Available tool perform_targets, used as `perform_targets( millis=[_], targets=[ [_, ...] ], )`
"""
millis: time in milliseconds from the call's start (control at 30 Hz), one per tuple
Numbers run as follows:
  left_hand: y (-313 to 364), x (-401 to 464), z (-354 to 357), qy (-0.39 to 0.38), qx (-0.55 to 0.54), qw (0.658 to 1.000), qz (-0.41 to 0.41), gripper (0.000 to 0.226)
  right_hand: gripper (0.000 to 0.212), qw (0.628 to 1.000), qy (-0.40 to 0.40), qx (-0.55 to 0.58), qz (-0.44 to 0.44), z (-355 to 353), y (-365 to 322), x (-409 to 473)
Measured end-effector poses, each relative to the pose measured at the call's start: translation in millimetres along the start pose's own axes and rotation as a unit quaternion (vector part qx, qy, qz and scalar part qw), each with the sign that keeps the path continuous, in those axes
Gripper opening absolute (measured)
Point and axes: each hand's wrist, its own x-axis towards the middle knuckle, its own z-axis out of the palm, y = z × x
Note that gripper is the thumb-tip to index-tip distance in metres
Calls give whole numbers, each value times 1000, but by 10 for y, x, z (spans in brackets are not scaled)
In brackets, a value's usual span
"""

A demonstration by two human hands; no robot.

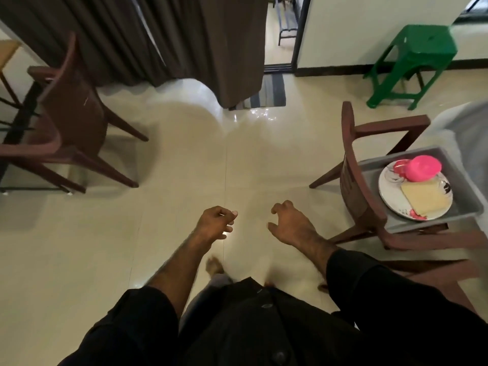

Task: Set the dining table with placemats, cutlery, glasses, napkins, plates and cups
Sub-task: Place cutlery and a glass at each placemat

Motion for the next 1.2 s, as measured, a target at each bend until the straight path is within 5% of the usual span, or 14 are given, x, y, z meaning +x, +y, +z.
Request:
perform_targets(
  millis=[467, 767, 967, 1200],
  targets=[
    [2569, 2793, 202, -146, 195, 967, 72, 30, 52, 969, 115, 118, 186, -1397, -118, 2242],
    [3966, 4117, 1488, -185, 335, 905, 184, 40, 49, 936, 184, 194, 230, -2397, 666, 3508],
    [4730, 4586, 2274, -216, 342, 896, 185, 16, 48, 918, 228, 204, 253, -3251, 1341, 3958],
    [5716, 5082, 3467, -339, 423, 812, 216, 28, 54, 824, 305, 270, 395, -3815, 2232, 4060]
  ],
)
